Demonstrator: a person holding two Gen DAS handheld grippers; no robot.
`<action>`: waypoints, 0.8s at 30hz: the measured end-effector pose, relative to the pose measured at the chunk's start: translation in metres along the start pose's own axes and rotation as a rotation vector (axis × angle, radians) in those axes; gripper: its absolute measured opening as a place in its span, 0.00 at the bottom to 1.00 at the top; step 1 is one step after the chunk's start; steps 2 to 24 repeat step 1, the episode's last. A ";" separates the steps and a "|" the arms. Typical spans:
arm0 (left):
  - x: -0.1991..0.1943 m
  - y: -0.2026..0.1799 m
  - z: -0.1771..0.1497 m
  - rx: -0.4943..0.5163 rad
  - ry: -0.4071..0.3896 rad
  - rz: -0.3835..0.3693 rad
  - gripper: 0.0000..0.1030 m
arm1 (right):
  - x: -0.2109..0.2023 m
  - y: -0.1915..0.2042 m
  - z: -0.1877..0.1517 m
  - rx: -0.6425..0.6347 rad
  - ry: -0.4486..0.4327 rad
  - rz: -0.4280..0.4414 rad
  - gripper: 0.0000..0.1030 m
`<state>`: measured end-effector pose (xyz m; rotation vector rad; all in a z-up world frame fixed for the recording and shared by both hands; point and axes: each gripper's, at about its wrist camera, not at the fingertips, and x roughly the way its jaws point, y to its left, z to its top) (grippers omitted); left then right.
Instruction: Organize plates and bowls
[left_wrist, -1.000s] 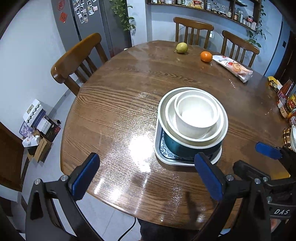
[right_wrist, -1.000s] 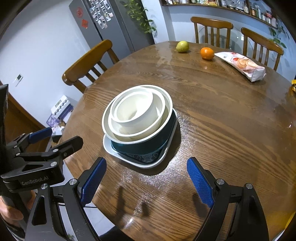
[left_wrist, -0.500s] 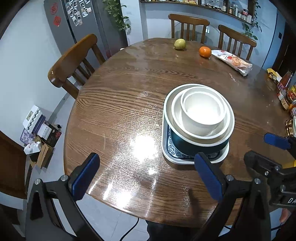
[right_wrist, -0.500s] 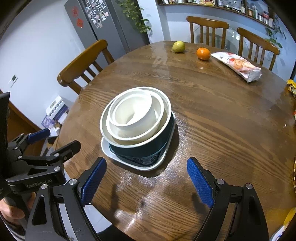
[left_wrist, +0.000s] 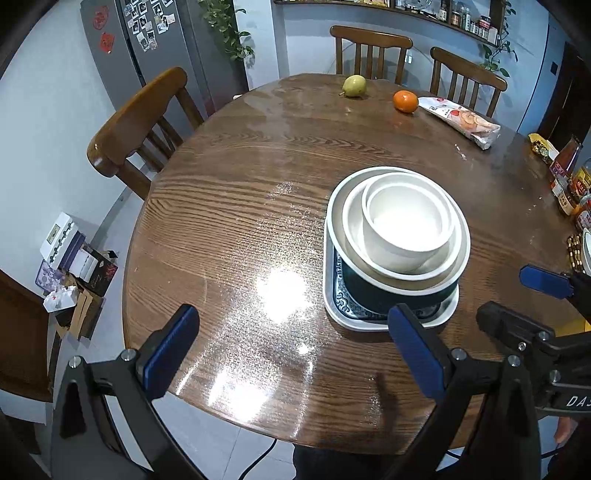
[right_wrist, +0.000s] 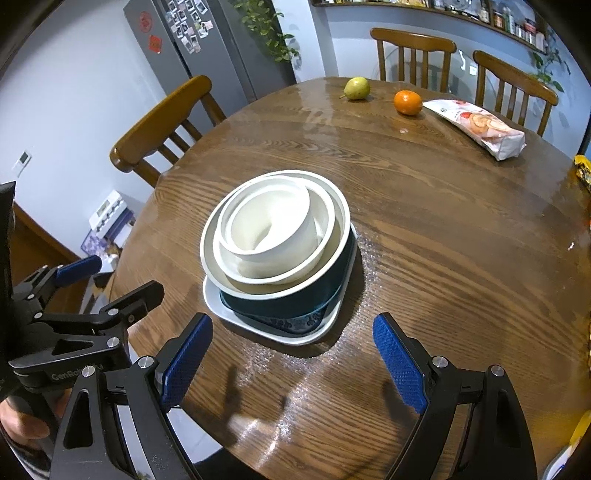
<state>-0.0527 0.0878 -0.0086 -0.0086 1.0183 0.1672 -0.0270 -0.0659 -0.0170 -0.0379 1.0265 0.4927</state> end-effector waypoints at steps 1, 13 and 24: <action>0.001 0.000 0.001 0.002 0.003 0.001 0.99 | 0.000 0.000 0.000 0.001 -0.001 0.000 0.86; 0.001 0.000 0.001 0.002 0.003 0.001 0.99 | 0.000 0.000 0.000 0.001 -0.001 0.000 0.86; 0.001 0.000 0.001 0.002 0.003 0.001 0.99 | 0.000 0.000 0.000 0.001 -0.001 0.000 0.86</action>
